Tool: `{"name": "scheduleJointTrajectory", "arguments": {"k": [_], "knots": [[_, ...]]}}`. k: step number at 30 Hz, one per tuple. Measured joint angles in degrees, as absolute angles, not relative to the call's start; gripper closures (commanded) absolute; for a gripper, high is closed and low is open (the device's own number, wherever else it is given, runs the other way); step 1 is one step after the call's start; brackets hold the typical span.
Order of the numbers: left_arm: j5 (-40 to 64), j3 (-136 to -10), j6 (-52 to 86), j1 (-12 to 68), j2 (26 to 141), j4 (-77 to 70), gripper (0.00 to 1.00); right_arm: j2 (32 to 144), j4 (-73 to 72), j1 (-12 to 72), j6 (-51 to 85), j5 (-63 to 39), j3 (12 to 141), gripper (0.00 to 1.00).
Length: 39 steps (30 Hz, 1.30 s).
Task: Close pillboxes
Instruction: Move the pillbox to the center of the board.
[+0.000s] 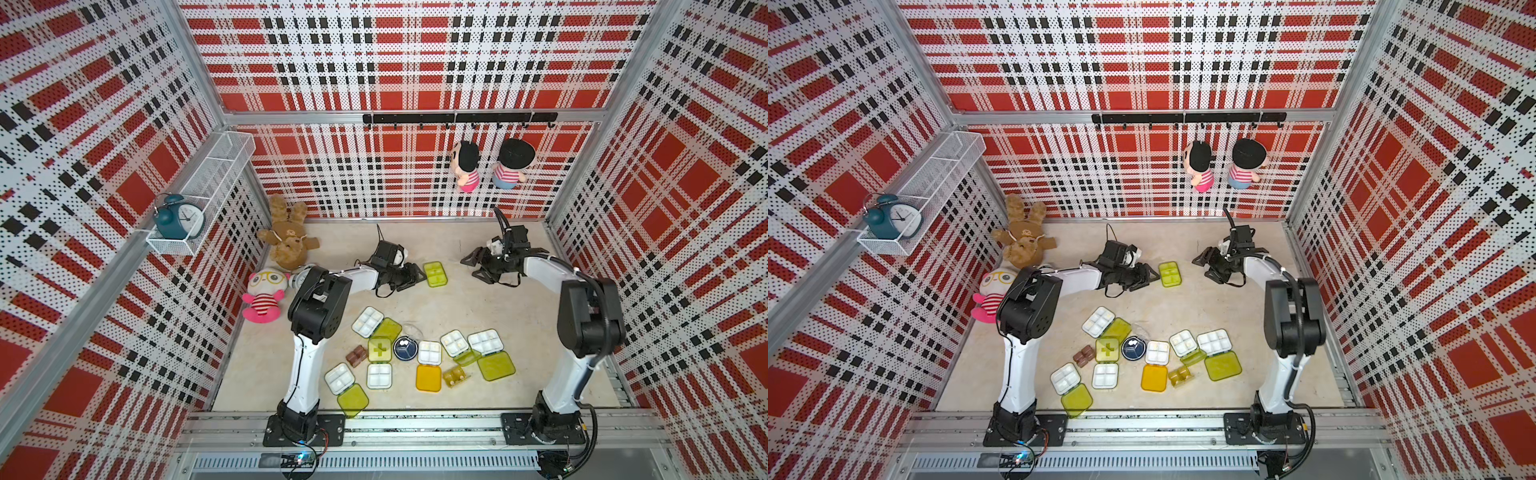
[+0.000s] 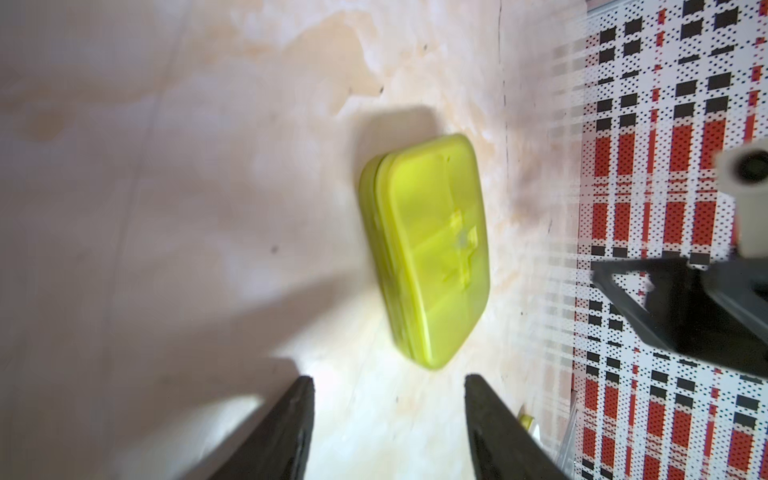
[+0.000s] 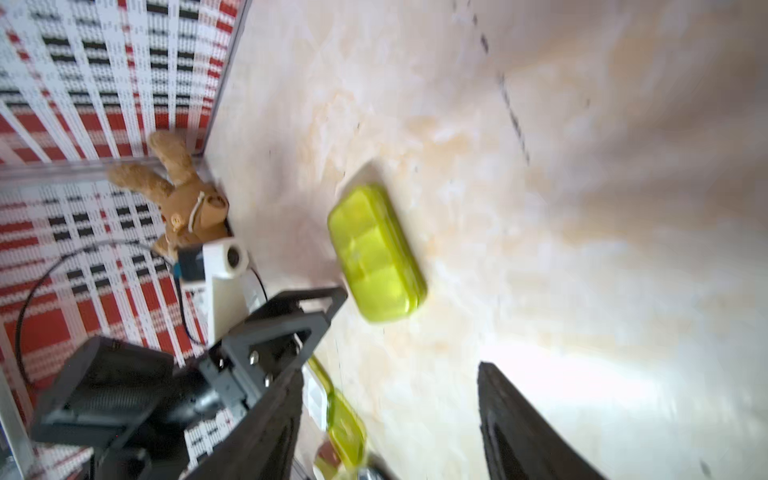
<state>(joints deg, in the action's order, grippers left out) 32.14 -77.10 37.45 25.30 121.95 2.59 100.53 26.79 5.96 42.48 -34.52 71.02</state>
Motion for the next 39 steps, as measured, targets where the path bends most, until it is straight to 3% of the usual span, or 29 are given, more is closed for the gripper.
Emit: {"name": "scheduleJointTrajectory", "arguments": {"k": [9, 19, 26, 39], "knots": [[31.51, -73.23, 33.28, 26.81, 114.67, 3.22, 0.37, 71.46, 42.19, 8.47, 43.2, -29.41, 50.52, 0.18], [33.01, -73.32, 30.46, 29.04, 114.65, 4.91, 0.37, 59.33, 46.85, 11.35, 51.77, -27.27, 34.09, 0.15], [33.19, -71.13, 29.15, 29.02, 112.55, 5.82, 0.38, 60.71, 44.77, 11.62, 54.15, -26.48, 32.01, 0.14], [32.32, -66.11, 29.65, 29.02, 109.12, 4.93, 0.38, 78.3, 40.77, 10.81, 48.47, -22.44, 40.88, 0.13]]}}
